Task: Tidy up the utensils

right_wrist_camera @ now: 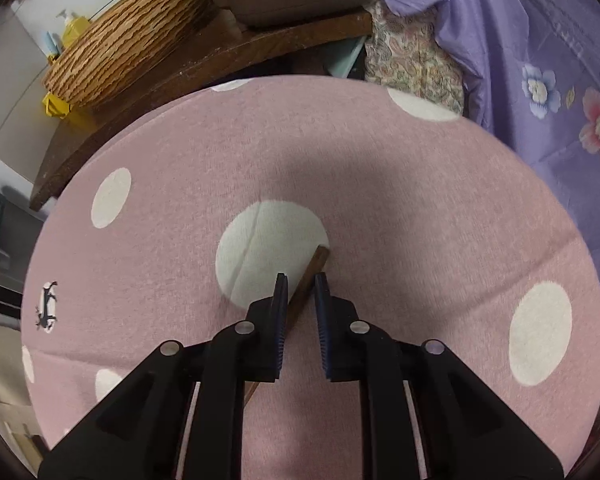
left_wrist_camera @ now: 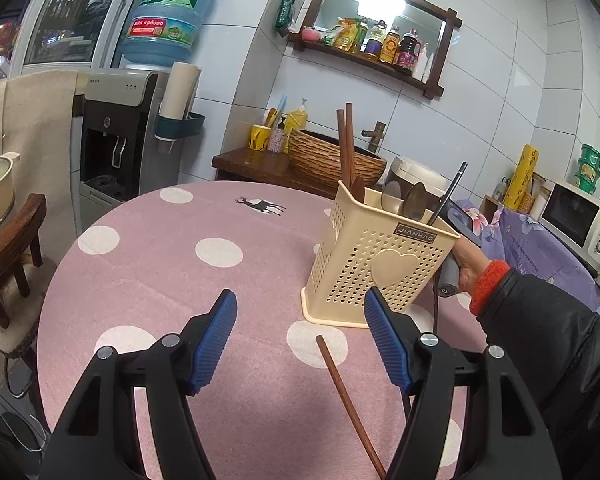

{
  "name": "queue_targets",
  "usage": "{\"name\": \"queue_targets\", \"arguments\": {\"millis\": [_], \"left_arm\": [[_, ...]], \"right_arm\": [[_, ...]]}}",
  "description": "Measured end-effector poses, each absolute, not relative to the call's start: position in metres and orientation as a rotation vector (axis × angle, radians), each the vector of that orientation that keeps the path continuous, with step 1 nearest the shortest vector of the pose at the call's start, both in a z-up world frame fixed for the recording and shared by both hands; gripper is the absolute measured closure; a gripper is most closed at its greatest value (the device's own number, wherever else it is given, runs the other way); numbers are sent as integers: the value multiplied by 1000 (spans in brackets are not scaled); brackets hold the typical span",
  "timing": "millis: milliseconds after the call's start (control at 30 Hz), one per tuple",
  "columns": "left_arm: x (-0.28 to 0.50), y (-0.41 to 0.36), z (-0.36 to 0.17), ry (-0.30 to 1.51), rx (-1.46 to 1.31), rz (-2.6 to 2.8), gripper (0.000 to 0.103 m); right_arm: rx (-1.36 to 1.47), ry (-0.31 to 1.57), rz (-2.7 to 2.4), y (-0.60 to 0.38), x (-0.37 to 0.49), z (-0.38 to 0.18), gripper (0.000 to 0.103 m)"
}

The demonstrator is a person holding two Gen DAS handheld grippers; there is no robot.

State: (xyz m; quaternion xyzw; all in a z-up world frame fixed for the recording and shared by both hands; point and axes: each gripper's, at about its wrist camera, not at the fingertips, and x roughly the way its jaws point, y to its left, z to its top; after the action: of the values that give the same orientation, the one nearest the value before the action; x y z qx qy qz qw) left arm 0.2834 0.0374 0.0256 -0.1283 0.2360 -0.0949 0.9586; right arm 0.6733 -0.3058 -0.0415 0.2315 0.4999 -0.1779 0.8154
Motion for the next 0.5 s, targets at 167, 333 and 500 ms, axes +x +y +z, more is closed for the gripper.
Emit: {"name": "queue_targets", "arguments": {"millis": [167, 333, 500], "left_arm": [[282, 44, 23, 485, -270, -179, 37], [286, 46, 18, 497, -268, -171, 37], [289, 42, 16, 505, -268, -182, 37]], "right_arm": [[456, 1031, -360, -317, 690, -43, 91], [429, 988, -350, -330, 697, -42, 93], [423, 887, -294, -333, 683, -20, 94]]}}
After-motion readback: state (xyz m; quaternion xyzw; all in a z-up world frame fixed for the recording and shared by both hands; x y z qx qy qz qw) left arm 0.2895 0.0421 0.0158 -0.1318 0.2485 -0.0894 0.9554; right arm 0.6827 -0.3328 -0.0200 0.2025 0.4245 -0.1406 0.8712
